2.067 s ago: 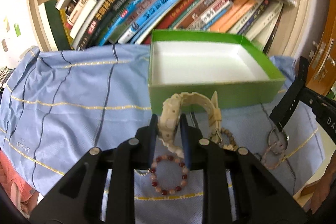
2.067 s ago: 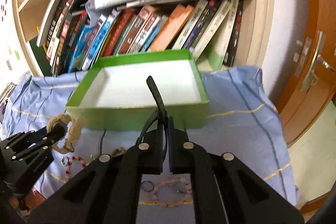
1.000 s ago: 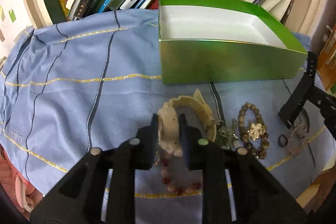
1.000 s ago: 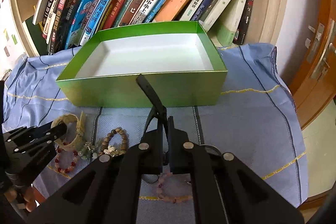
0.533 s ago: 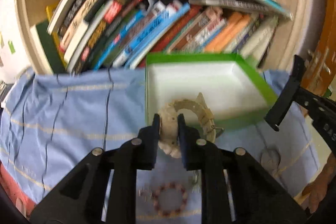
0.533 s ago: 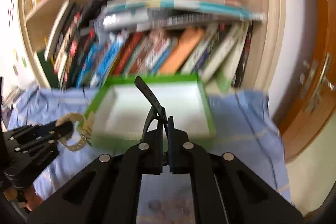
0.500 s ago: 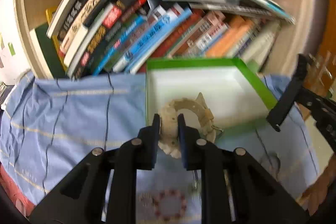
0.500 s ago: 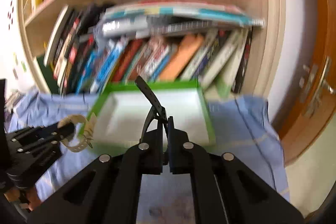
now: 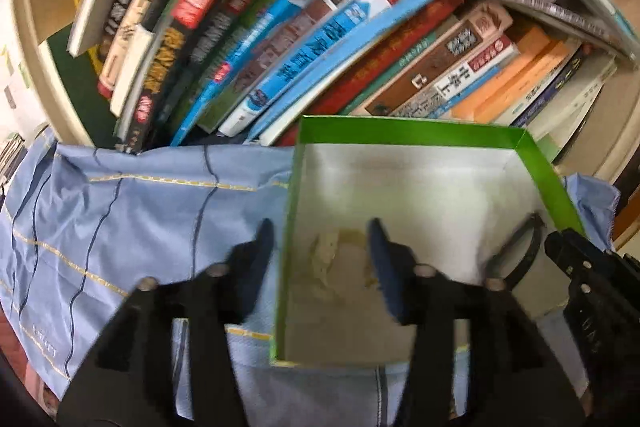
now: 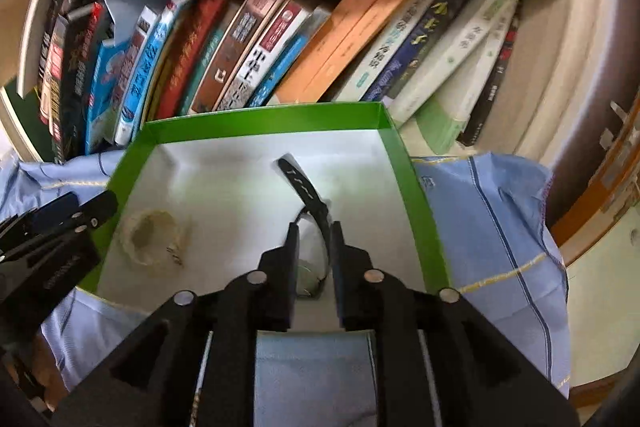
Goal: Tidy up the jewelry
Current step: 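Open both tools to drop the watches into the green box, then grasp the red bead bracelet with the left tool while the right grasps the pink bead bracelet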
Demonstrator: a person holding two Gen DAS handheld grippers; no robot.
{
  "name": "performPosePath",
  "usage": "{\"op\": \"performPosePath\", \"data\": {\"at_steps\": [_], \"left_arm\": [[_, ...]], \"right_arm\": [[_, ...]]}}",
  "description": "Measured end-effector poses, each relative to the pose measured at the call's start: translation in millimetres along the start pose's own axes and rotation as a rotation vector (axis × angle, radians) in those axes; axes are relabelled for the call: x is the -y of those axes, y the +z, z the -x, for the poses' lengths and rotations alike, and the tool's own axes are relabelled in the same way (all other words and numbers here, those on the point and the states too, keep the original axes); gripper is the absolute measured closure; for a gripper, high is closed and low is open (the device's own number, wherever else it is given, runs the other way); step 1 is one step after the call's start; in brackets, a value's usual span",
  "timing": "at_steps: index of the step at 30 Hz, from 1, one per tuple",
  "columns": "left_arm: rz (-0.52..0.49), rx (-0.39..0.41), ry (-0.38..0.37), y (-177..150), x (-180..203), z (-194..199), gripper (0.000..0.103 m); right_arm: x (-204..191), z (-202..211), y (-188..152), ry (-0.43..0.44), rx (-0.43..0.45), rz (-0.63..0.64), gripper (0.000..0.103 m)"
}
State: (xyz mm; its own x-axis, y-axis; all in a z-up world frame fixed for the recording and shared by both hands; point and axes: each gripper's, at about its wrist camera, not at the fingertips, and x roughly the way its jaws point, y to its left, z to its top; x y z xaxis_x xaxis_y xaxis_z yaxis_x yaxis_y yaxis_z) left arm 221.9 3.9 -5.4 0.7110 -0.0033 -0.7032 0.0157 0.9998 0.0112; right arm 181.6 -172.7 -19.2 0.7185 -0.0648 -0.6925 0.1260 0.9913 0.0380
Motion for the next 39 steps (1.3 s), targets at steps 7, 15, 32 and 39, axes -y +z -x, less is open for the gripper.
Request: {"op": "performPosePath", "data": {"at_steps": [7, 15, 32, 39], "left_arm": [[-0.052, 0.079, -0.042, -54, -22, 71, 0.037], [-0.147, -0.075, -0.063, -135, -20, 74, 0.044], [-0.181, -0.144, -0.083, -162, -12, 71, 0.044], [-0.182, -0.175, -0.08, -164, -14, 66, 0.044]], "right_arm": [[46, 77, -40, 0.03, 0.122, -0.068, 0.036], [61, 73, -124, -0.05, -0.057, -0.011, 0.036], [41, 48, -154, 0.007, -0.184, 0.025, 0.081], [22, 47, -158, -0.018, -0.172, 0.081, 0.095]]}}
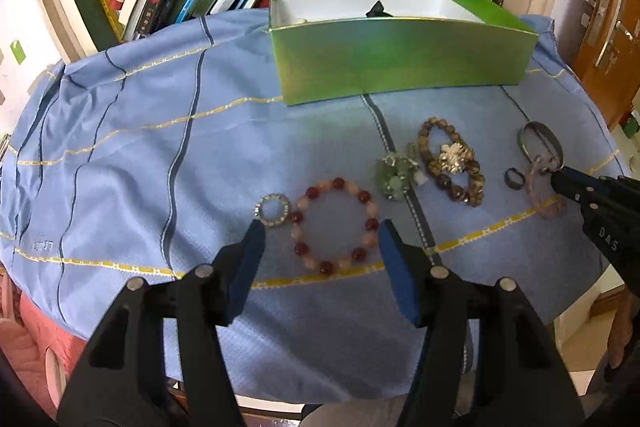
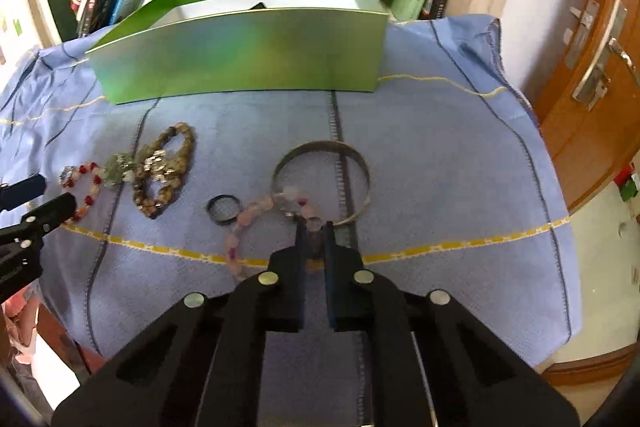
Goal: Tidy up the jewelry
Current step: 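Grasp the red bead bracelet with the left tool while the right grasps the pink bead bracelet, then carry both bead bracelets into the green box and open both tools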
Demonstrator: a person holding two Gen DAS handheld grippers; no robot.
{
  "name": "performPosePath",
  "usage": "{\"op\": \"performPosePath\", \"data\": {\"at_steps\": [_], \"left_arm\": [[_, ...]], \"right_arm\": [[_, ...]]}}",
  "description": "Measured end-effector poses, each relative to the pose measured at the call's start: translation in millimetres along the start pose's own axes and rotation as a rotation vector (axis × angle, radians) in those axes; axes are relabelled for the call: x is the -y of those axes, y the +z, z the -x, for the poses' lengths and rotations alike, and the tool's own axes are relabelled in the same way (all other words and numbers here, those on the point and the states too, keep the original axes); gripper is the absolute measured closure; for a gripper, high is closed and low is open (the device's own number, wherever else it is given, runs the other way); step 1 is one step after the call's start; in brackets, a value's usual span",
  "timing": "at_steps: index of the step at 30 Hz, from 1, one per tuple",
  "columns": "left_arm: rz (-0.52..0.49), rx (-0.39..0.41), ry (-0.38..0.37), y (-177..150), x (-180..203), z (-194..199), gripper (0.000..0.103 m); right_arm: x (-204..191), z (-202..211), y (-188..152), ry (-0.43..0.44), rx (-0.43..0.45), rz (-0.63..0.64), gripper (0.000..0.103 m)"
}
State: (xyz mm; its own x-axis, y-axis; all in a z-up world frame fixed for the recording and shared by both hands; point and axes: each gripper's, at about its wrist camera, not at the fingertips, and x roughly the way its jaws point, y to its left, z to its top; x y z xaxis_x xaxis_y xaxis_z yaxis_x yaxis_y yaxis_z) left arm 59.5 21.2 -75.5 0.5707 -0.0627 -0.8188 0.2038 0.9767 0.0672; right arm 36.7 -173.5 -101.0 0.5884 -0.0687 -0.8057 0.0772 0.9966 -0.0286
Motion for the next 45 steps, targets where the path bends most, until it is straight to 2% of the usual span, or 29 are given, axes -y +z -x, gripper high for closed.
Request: {"op": "performPosePath", "data": {"at_steps": [2, 6, 8, 14, 18, 19, 26, 40, 45], "left_arm": [[0.017, -0.001, 0.01, 0, -5, 0, 0.044], [0.048, -0.032, 0.003, -3, -16, -7, 0.065], [0.06, -0.053, -0.002, -4, -18, -14, 0.065], [0.051, -0.031, 0.023, -3, -10, -16, 0.069], [0.038, -0.016, 0.022, -3, 1, -15, 0.091], [0.031, -0.013, 0.023, -4, 5, -15, 0.094], [0.042, 0.002, 0.008, -5, 4, -8, 0.095], [0.053, 0.164, 0.027, 9, 2, 52, 0.095], [0.049, 0.172, 0.022, 10, 2, 56, 0.095]], "right_arm": [[-1, 1, 0, 0.002, 0.004, 0.003, 0.095], [-2, 1, -1, 0.01, 0.005, 0.006, 0.095], [-2, 1, -1, 0.007, 0.008, 0.008, 0.095], [-3, 1, -1, -0.006, 0.009, 0.004, 0.095], [-5, 1, -2, -0.02, 0.015, 0.008, 0.095], [-5, 1, -2, -0.02, 0.017, 0.004, 0.095], [-1, 9, -3, 0.008, 0.04, -0.01, 0.095], [-8, 63, 21, 0.01, 0.205, -0.01, 0.095], [-14, 56, 22, 0.017, 0.186, 0.004, 0.095]]}}
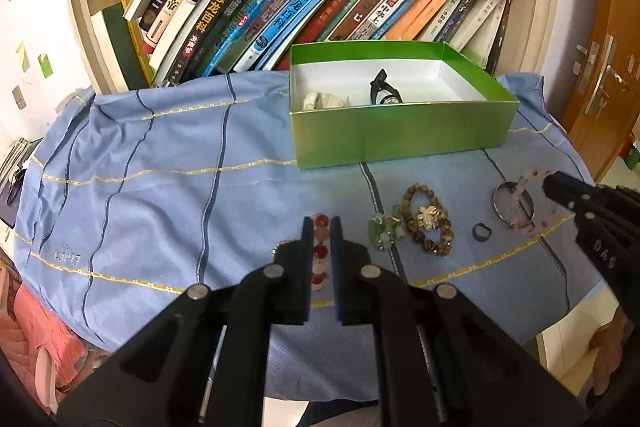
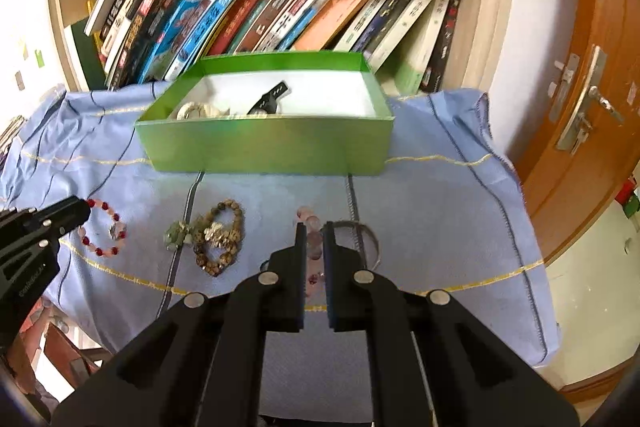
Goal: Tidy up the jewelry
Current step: 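Carry both bead bracelets into the green box and open both tools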
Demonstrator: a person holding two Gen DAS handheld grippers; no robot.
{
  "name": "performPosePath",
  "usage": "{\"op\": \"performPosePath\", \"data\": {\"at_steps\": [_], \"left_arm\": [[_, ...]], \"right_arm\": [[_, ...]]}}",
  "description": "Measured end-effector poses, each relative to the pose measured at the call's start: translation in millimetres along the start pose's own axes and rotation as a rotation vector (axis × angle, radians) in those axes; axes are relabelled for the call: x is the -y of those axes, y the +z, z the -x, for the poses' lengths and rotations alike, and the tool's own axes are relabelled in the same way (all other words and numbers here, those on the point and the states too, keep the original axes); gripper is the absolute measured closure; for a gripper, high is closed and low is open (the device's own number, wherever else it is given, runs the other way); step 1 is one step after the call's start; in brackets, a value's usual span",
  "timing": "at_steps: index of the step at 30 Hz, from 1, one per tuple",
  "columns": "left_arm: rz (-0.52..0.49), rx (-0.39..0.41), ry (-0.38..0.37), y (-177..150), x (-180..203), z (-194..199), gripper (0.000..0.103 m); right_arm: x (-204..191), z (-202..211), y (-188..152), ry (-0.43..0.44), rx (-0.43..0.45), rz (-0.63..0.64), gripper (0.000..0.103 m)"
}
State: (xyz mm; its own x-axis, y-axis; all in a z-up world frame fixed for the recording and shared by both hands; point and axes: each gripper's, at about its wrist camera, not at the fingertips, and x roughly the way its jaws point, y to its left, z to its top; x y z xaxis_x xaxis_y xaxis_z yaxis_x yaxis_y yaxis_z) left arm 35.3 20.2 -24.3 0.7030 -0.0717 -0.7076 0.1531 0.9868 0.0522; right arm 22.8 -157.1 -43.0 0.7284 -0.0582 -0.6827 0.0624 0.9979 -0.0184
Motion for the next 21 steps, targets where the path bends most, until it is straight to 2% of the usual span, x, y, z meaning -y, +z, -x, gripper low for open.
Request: {"op": "performPosePath", "data": {"at_steps": [3, 6, 9, 13, 14, 17, 19, 21], "left_arm": [[-0.002, 0.004, -0.008, 5, 0, -1, 0.095], [-0.011, 0.033, -0.031, 20, 0, 3, 0.095], [-0.022, 0.09, -0.035, 42, 1, 9, 0.095], [-0.017, 0.163, -0.075, 92, 4, 7, 0.094], [-0.013, 0.162, -0.092, 105, 4, 0, 0.094], [0.004, 0.133, -0.066, 141, 6, -36, 0.094], [0.011, 0.087, -0.082, 153, 6, -66, 0.094], [0.002, 0.037, -0.069, 156, 11, -95, 0.094]], "right_arm": [[-5, -4, 1, 0.002, -0.008, 0.006, 0.095], [-5, 1, 16, 0.008, 0.028, 0.01, 0.095], [0, 11, 45, 0.039, 0.092, -0.014, 0.095], [6, 14, 94, 0.062, 0.192, -0.062, 0.095], [5, 8, 107, 0.07, 0.186, -0.063, 0.095], [5, -19, 130, 0.074, 0.151, -0.071, 0.095], [5, -46, 139, 0.052, 0.108, -0.081, 0.095], [7, -72, 140, 0.042, 0.053, -0.098, 0.095]]}}
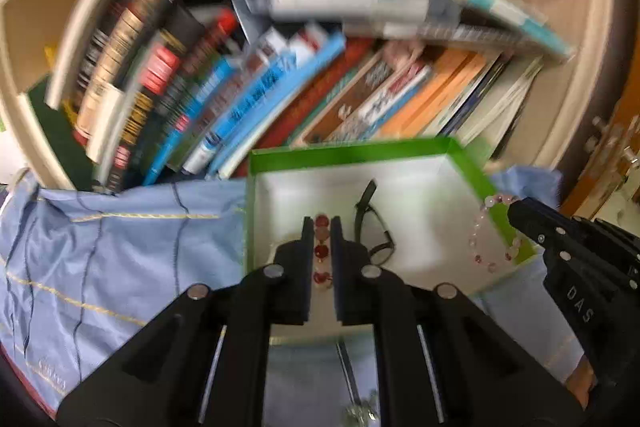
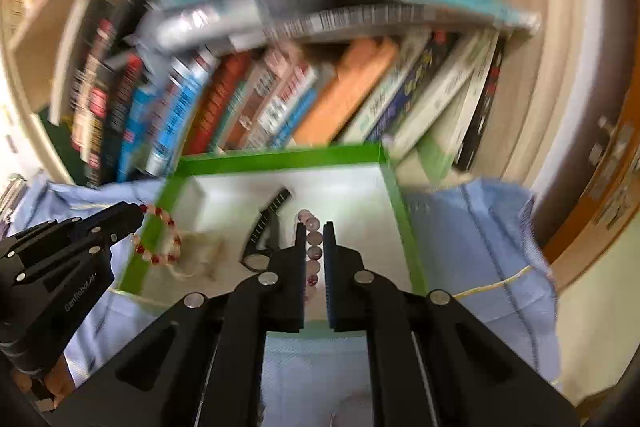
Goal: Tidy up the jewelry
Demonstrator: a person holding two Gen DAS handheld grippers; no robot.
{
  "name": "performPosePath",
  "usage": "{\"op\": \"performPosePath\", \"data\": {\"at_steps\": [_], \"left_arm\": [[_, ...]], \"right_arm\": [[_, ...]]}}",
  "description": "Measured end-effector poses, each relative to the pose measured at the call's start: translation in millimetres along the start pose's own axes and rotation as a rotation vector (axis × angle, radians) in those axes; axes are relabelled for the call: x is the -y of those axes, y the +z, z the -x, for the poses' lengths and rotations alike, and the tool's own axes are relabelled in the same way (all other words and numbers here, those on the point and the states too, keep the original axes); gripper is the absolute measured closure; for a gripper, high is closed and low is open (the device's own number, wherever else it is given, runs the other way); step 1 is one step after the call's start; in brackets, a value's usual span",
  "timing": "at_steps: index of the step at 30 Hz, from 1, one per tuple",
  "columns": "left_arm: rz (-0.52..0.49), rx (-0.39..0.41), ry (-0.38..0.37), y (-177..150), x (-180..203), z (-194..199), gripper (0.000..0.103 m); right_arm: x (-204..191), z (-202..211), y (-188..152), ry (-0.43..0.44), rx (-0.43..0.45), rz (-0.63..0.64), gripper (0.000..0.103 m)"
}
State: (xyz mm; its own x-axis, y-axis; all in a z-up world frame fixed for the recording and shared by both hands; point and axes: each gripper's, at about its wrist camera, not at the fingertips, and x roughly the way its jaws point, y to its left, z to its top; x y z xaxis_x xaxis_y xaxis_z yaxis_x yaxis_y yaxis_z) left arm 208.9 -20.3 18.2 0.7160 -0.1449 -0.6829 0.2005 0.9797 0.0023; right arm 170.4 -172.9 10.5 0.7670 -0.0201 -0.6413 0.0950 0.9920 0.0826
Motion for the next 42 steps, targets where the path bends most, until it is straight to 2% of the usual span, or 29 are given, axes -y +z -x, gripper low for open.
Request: {"op": "performPosePath", "data": {"at_steps": [3, 4, 6, 7, 8, 10, 13, 15, 17, 20, 22, 29, 32, 36, 40, 42], "left_arm": [[0.011, -0.045, 0.013, -4, -1, -30, 0.094], [0.016, -0.041, 0.011, -6, -2, -33, 0.09], [0.023, -0.023, 0.023, -10, -4, -32, 0.06], [0.022, -0.008, 0.033, -12, -5, -28, 0.053], [0.017, 0.009, 0.058, -16, -7, -20, 0.048], [0.014, 0.024, 0.102, -27, -12, -1, 0.046], [0.033, 0.039, 0.107, -54, -21, 30, 0.037], [0.027, 0.032, 0.106, -77, -23, 44, 0.037], [0.003, -0.003, 0.067, -107, -20, 50, 0.037], [-0.037, -0.07, 0.038, -136, -11, 48, 0.037], [-0.051, -0.096, 0.037, -147, -5, 45, 0.037], [-0.1, -0.125, 0.007, -159, 21, 36, 0.037], [-0.09, -0.163, 0.062, -162, 22, 18, 0.054], [-0.013, -0.171, 0.137, -160, -3, 15, 0.058], [0.015, -0.14, 0.136, -158, -20, 30, 0.057], [0.016, -0.129, 0.126, -159, -22, 36, 0.051]], "right_arm": [[1, -32, -6, -0.025, -0.061, 0.0, 0.095], [1, -38, -8, -0.038, -0.066, 0.01, 0.092], [2, -39, -12, -0.059, -0.072, 0.022, 0.075], [3, -35, -14, -0.054, -0.068, 0.021, 0.06], [5, -27, -17, -0.05, -0.058, 0.021, 0.052], [12, -5, -26, -0.065, -0.024, 0.021, 0.052], [27, 29, -49, -0.059, 0.012, 0.001, 0.052], [38, 49, -73, -0.041, 0.019, -0.015, 0.052], [44, 56, -92, -0.044, 0.003, -0.011, 0.052], [49, 53, -121, -0.085, -0.065, -0.007, 0.052], [48, 48, -130, -0.072, -0.101, -0.022, 0.052], [34, 48, -143, -0.065, -0.121, 0.01, 0.052], [36, 49, -145, -0.061, -0.124, 0.001, 0.052], [36, 46, -144, -0.05, -0.13, -0.008, 0.052], [9, 42, -146, 0.031, -0.142, 0.054, 0.052], [-7, 40, -147, 0.077, -0.153, 0.089, 0.052]]}}
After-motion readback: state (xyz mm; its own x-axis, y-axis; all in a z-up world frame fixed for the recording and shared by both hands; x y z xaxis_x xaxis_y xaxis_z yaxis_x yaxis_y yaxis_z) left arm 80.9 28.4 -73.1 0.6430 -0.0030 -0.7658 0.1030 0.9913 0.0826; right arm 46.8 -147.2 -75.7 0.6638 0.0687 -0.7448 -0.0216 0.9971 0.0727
